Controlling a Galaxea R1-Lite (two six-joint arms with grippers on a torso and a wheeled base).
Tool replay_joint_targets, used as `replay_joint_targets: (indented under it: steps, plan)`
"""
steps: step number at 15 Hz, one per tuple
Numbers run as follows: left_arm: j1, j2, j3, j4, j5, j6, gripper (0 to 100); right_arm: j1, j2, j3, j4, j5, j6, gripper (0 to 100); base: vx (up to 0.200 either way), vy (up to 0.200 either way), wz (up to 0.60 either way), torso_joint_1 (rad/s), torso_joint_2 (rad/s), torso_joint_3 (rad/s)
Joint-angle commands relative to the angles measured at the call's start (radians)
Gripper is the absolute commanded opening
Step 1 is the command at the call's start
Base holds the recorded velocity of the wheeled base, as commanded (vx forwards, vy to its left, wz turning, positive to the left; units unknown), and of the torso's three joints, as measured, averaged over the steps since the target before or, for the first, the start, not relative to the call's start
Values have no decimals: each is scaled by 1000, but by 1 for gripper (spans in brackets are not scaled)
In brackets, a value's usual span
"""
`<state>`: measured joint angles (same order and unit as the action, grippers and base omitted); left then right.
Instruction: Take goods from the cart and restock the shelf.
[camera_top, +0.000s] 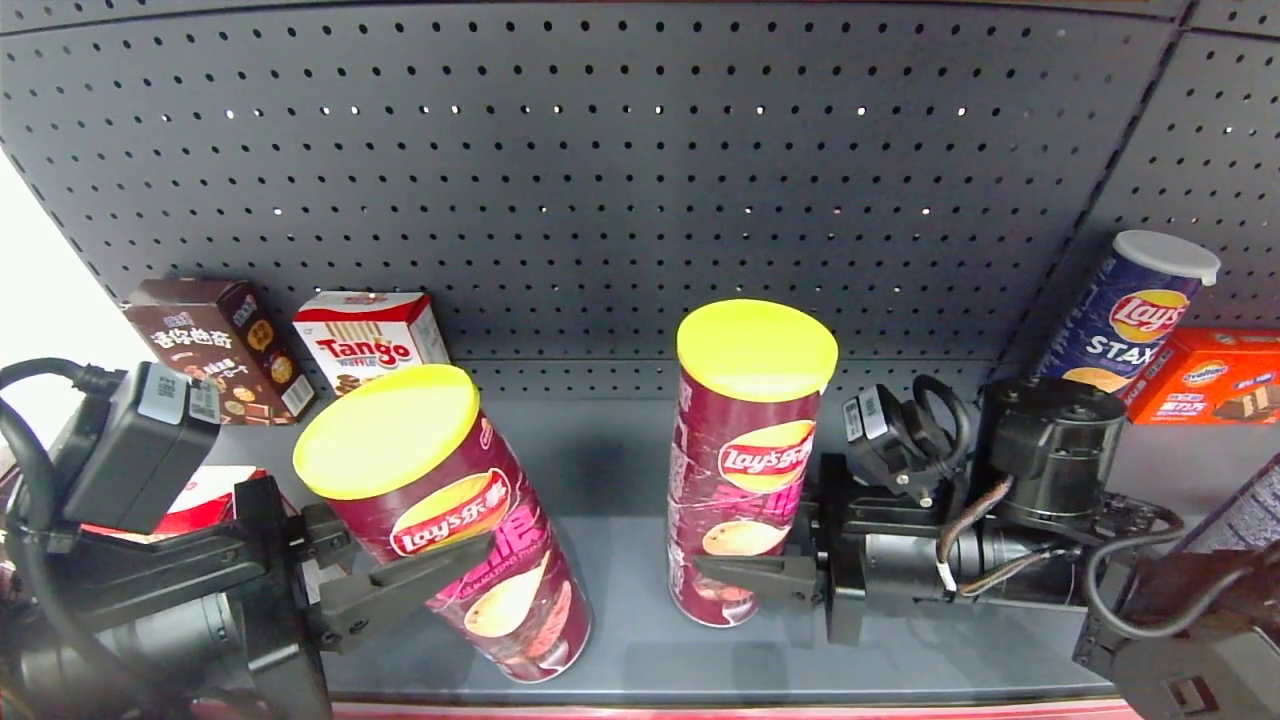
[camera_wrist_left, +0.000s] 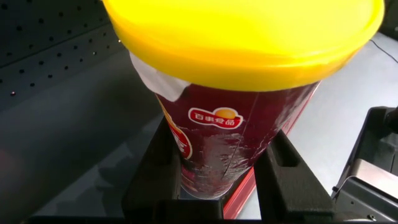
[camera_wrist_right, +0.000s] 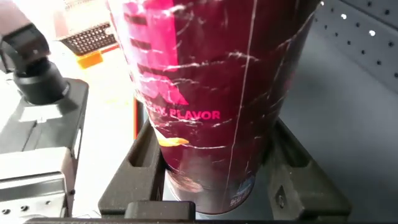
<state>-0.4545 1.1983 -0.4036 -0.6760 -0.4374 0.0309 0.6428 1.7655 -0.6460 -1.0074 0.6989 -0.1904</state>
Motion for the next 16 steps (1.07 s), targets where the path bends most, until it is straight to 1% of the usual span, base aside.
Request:
replay_joint_targets:
  steps: [1, 4, 5, 6, 10, 12, 16]
  plan:
    - [0, 0, 0, -1, 0, 0, 0, 26, -24, 34, -14, -29, -4, 0, 0, 0, 0, 0, 0, 0]
    - [0, -2, 0, -1, 0, -3, 0, 38, -29, 54, -17, -41, -6, 0, 0, 0, 0, 0, 0, 0]
    - [-1, -2, 0, -2, 2, -16, 0, 43, -29, 68, -25, -55, -7, 0, 0, 0, 0, 0, 0, 0]
    - [-1, -2, -1, -2, 2, -19, 0, 46, -23, 81, -40, -62, -20, 0, 0, 0, 0, 0, 0, 0]
    - [0, -2, -1, -2, 2, -19, 0, 40, -11, 114, -56, -64, -34, 0, 0, 0, 0, 0, 0, 0]
    - [0, -2, -1, -2, 2, -19, 0, 17, 14, 124, -69, -64, -35, 0, 0, 0, 0, 0, 0, 0]
    - [0, -2, -1, -2, 2, -19, 0, 14, 46, 123, -92, -65, -34, 0, 0, 0, 0, 0, 0, 0]
